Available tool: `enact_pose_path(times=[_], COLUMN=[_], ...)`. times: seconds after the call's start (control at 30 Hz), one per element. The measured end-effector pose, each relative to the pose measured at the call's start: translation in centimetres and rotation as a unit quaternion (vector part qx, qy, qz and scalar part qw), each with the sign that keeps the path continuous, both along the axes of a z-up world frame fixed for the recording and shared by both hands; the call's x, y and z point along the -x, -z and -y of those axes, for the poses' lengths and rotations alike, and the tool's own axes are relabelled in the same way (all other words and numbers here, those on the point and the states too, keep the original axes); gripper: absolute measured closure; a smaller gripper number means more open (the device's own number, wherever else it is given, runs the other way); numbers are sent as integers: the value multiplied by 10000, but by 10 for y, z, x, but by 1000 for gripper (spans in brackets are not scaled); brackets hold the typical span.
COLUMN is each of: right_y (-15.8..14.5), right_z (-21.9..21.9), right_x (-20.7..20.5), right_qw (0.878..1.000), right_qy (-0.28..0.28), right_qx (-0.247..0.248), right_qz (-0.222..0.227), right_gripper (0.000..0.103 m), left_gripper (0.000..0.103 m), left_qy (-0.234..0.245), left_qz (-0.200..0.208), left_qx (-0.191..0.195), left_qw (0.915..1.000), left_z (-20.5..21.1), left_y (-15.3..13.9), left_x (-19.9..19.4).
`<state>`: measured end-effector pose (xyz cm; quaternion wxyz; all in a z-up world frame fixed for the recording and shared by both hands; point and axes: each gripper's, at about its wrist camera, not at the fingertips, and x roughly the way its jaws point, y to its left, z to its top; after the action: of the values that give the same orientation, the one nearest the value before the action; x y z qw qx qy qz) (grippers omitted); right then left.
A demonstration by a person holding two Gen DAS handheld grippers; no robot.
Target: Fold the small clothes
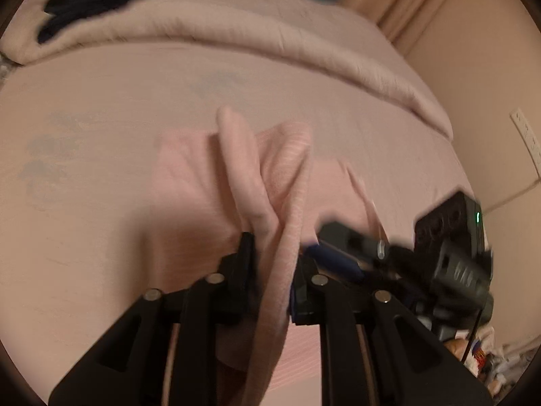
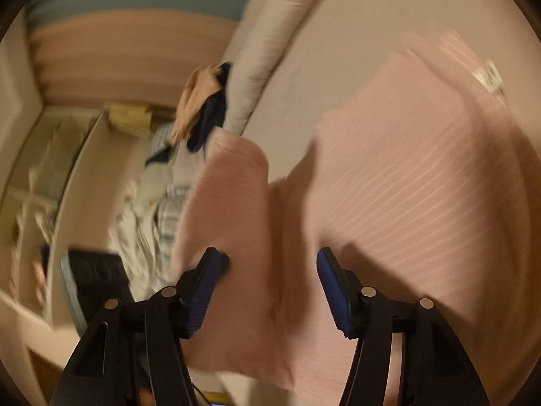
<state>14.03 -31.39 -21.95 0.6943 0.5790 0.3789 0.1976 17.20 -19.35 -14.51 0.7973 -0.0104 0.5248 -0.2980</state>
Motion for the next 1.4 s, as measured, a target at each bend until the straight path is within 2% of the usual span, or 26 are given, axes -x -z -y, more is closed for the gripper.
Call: enact_pose_path(times=[0.07,0.13,0.23,0.33,0.43,0.5,0.57,0.63,0.73,0.77,0.83,0.93,1.03,1.07,1.13,1.2,1.27,1.4], right_y=[4,9,4,-2,-5,-6,-7,-10,-19,-24,-35,-62,-74,-73,-60,-43,-26,-17], right_z=[4,13,9,14,13,8,-5,-20,-40,-47,-51,-29,-2,9,20,28,35,37], right_x=[0,-2,-13,-17,-15,-11,-13,-17,-28,-32,-36,-26,-22,-22,-25,-26,-28,-30], right_qw=[9992,9965,9985,9992,9991,9987,9970,9916,9757,9682,9580,9595,9555,9523,9534,9469,9512,9554], right_qy=[170,310,53,-200,-338,-462,-629,-748,-834,-880,-911,-670,-446,-389,-485,-494,-409,-230], right_qx=[-354,-775,-535,-267,-99,55,386,1005,1990,2315,2708,2726,2904,3022,2979,3160,3010,2905], right_qz=[58,106,-124,-211,-224,-212,-218,-311,-376,-346,-241,226,273,170,-5,-346,-547,-470], right_gripper=[43,38,35,36,36,36,36,39,71,92,93,93,93,93,93,93,93,93], left_gripper=[73,47,42,42,42,40,38,38,38,38,38,38,38,38,38,38,38,38], left_qy=[89,308,822,999,947,674,333,-173,-577,-641,-624,-526,-456,-425,-387,-355,-321,-222], left_qz=[-240,-413,-587,-553,-521,-485,-335,-312,-544,-565,-637,-710,-750,-752,-765,-801,-826,-856], left_qx=[-85,-35,600,845,1170,1291,1202,1086,1063,1006,1001,1058,1044,1042,981,949,888,736], left_qw=[9996,9987,9931,9899,9872,9881,9916,9934,9912,9913,9910,9905,9907,9908,9915,9916,9921,9934], left_z=[14,27,30,14,-29,-62,-85,-115,-137,-139,-137,-138,-136,-130,-123,-117,-116,-108], left_y=[15,24,15,2,-10,-12,-12,-4,12,17,24,31,36,37,40,42,43,46], left_x=[4,12,26,36,45,46,43,38,33,32,32,34,32,32,27,22,19,17])
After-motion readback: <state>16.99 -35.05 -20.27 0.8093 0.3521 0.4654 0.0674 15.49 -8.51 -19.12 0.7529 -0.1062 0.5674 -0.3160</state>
